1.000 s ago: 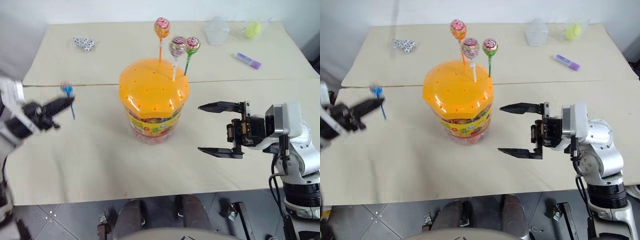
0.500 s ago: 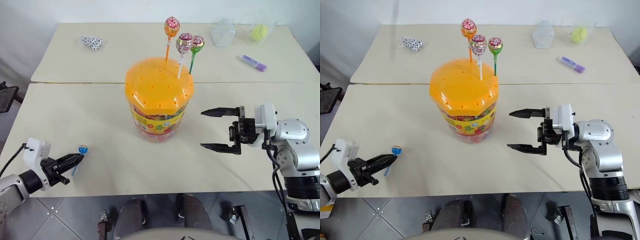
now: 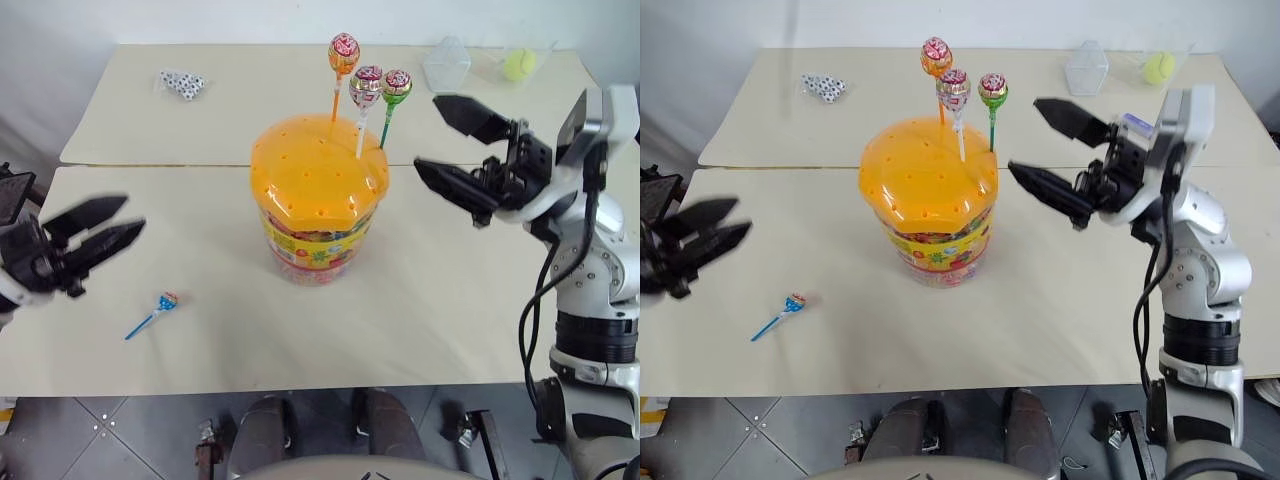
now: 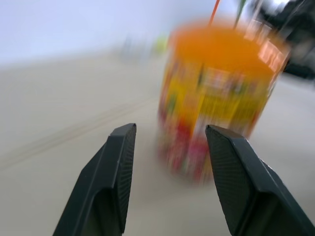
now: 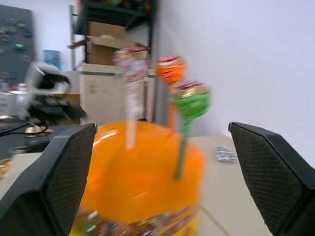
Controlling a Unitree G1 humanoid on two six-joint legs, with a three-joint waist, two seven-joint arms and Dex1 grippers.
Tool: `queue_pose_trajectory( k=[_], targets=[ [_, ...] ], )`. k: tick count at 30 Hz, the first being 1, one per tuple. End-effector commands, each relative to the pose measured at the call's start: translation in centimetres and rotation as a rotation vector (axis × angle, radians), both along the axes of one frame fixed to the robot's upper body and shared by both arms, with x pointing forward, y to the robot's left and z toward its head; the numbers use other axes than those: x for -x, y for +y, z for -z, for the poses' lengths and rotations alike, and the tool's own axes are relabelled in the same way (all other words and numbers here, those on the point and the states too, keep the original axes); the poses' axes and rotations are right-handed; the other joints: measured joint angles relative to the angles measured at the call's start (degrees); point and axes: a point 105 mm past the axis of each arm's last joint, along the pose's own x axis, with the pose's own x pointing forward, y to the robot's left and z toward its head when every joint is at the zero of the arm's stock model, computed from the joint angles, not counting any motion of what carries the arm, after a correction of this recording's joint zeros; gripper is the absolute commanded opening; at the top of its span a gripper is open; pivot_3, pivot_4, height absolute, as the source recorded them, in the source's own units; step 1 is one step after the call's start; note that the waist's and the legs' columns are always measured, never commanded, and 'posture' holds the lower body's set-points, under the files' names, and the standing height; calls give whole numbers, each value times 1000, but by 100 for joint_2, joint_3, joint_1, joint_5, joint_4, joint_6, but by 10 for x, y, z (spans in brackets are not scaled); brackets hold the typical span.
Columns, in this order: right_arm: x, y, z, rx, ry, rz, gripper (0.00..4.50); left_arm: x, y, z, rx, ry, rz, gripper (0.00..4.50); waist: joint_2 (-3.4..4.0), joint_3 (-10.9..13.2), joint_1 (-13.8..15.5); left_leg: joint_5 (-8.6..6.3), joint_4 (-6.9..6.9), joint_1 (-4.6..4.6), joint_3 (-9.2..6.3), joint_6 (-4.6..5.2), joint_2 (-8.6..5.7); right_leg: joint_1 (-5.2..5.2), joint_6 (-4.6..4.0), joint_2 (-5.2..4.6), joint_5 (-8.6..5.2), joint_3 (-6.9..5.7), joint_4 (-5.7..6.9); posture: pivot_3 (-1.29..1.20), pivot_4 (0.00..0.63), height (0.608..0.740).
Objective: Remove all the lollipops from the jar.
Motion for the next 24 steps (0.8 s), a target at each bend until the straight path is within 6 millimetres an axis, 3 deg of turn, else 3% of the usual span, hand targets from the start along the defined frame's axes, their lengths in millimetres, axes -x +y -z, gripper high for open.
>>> queue_pose_trajectory(
  k=[1,4,5,8,12,19,24],
  targets=[
    [-9,9,-11,-20,2,25,4500,0,-10,-9,68,-22,49,3561,0,0,-48,0,0,0,1,0,-3,-2,1,1,1,-1,5,0,150,740],
    [-12,19,-14,-9,29,4,4500,-3,-10,-4,86,-5,66,4369,0,0,-130,-2,-6,-1,1,-3,-11,-8,1,15,0,-11,9,0,150,740],
    [-12,21,-13,6,33,-5,4500,-3,-11,-3,82,-4,73,4484,0,0,-140,-2,-8,-2,2,-4,-10,-11,0,19,0,-11,9,0,150,740],
    [-12,26,-6,49,52,-23,3887,-2,-16,-4,95,-28,98,4500,0,0,-140,-3,-8,-3,2,-6,-7,-11,0,26,0,-12,5,0,150,740],
    [-8,32,-1,86,77,-67,2555,3,-18,-6,110,-98,121,4500,0,0,-130,-3,2,-5,4,-6,-7,-8,0,25,0,-6,3,0,150,740],
    [-6,34,-3,86,76,-115,135,3,-20,3,118,-54,148,4500,0,0,-128,-3,2,-5,4,-5,-8,-8,0,25,0,-5,2,0,150,740],
    [-17,12,-22,-59,38,-54,61,5,-22,-2,152,-91,193,4500,0,0,-128,-3,2,-5,4,-5,-7,-7,0,25,0,-6,2,0,150,740]
  ],
)
